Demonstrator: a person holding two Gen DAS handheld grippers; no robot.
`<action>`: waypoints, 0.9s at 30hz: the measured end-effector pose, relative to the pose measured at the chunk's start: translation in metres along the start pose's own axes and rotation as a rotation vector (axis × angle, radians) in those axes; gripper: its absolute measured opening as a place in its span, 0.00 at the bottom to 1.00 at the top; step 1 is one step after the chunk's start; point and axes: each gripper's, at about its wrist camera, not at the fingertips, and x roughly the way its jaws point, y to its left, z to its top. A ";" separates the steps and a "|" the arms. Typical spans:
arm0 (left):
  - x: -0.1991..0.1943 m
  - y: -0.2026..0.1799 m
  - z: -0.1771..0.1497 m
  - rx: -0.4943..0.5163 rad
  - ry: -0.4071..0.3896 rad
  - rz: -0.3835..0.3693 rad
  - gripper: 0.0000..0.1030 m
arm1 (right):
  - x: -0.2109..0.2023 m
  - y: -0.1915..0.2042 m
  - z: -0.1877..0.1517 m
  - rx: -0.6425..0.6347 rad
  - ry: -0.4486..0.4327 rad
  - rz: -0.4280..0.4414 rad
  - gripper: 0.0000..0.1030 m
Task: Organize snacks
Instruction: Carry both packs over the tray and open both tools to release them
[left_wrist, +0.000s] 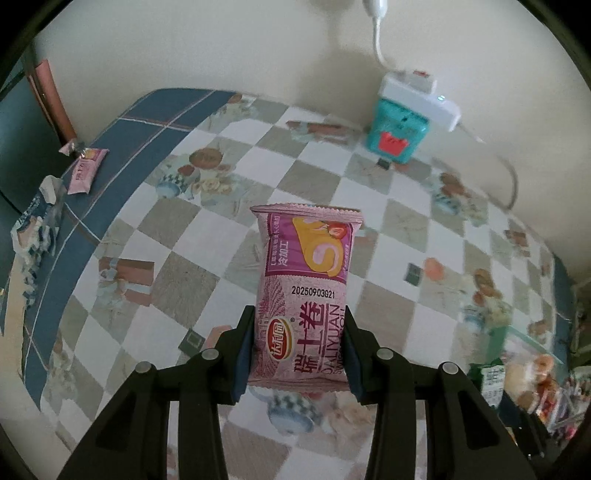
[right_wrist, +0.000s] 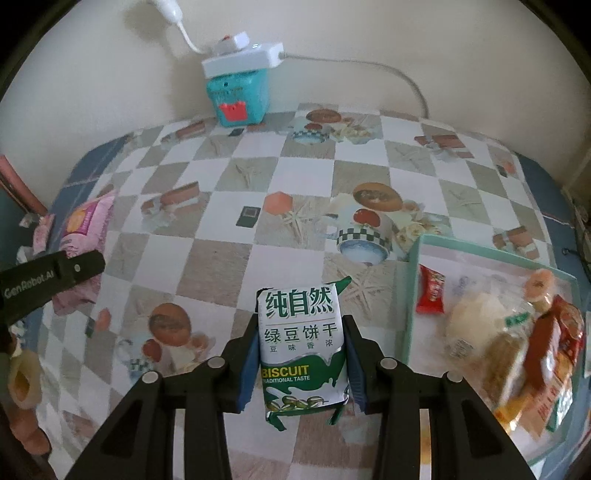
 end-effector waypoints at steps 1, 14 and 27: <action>-0.007 -0.001 -0.001 -0.004 -0.004 -0.005 0.43 | -0.006 0.000 0.000 0.006 -0.003 -0.004 0.42; -0.071 -0.011 -0.045 0.010 -0.041 -0.021 0.43 | -0.090 -0.017 -0.032 0.098 -0.074 0.012 0.42; -0.098 -0.043 -0.079 0.087 -0.065 -0.036 0.43 | -0.120 -0.075 -0.065 0.230 -0.106 0.006 0.42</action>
